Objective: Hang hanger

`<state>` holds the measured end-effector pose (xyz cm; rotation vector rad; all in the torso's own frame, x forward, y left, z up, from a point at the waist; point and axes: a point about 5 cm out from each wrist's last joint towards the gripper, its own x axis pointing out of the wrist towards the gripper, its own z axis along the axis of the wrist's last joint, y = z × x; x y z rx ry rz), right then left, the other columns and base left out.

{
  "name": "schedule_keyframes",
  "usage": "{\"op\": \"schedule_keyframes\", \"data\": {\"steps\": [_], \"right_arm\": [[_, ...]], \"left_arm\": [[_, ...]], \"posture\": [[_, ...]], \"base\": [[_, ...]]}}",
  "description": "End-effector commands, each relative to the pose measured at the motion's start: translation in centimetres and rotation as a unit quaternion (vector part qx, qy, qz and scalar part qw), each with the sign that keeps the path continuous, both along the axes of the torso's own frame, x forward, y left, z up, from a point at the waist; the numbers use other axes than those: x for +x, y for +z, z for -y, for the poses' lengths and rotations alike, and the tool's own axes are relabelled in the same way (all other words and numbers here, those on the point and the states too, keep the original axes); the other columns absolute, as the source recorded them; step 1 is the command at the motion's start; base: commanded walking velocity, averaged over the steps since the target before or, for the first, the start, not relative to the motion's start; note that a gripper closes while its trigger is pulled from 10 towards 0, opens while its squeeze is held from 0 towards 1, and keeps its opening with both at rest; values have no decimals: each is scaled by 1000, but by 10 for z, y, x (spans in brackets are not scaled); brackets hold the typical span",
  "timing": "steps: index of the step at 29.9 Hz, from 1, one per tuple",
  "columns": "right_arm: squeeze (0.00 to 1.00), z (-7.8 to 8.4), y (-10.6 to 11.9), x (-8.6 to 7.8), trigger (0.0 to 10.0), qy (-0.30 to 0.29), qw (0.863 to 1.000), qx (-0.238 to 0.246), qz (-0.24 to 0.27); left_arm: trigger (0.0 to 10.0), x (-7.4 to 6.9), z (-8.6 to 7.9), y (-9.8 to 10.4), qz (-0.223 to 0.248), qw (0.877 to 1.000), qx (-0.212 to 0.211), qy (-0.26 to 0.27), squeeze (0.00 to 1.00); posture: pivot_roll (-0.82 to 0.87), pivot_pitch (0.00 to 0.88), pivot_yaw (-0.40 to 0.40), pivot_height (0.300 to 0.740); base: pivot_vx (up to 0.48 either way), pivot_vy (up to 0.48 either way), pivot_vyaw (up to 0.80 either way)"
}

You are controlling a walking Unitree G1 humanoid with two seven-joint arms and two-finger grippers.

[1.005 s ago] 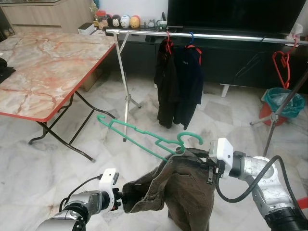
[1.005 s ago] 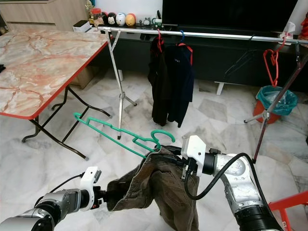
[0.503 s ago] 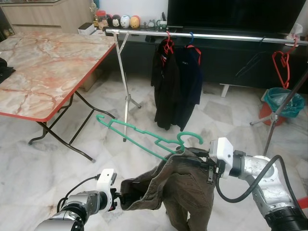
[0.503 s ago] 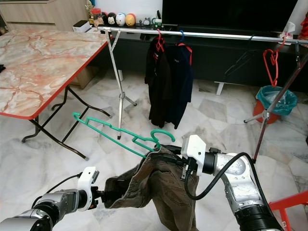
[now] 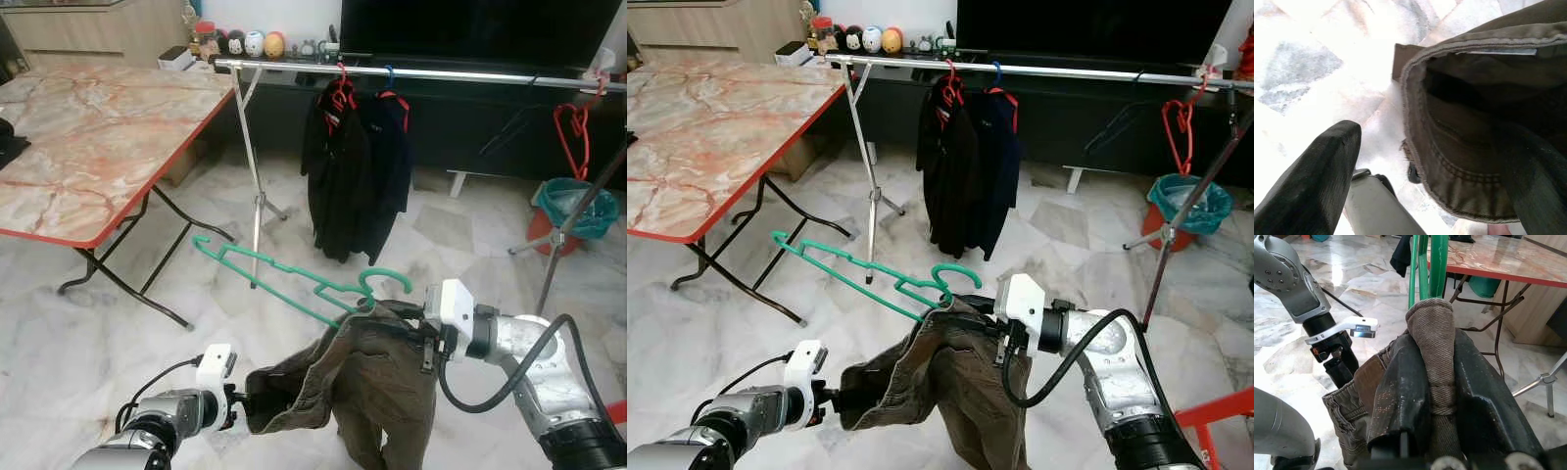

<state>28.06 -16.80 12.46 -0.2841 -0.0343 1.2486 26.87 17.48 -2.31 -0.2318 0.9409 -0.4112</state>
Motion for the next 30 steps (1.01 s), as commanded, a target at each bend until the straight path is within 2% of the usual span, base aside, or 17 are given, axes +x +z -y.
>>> {"op": "schedule_keyframes", "data": {"steps": [1, 7, 13, 27, 30], "right_arm": [[0, -5, 16, 3, 0, 16, 999, 1, 33], [0, -6, 15, 3, 0, 16, 999, 2, 33], [0, -7, 18, 3, 0, 21, 999, 1, 36], [0, -9, 27, -3, 0, 46, 998, -8, 48], [0, -11, 36, -3, 0, 50, 997, 0, 60]], "left_arm": [[10000, -6, -7, -5, -9, 1000, 15, 8, 0], [10000, -5, -14, -4, -2, 999, 32, 15, 0], [10000, -8, -4, -6, -11, 1000, 8, -18, 0], [10000, -10, 0, -8, -9, 999, 12, -29, 0], [10000, -8, 3, -6, -3, 1000, -17, -21, 0]], "posture": [[71, 13, 19, 740], [72, 14, 25, 740], [70, 13, 25, 740], [61, 9, 21, 740], [58, 5, 19, 740]], "base": [[0, 0, 0], [0, 0, 0], [0, 0, 0], [0, 0, 0], [0, 0, 0]]}}
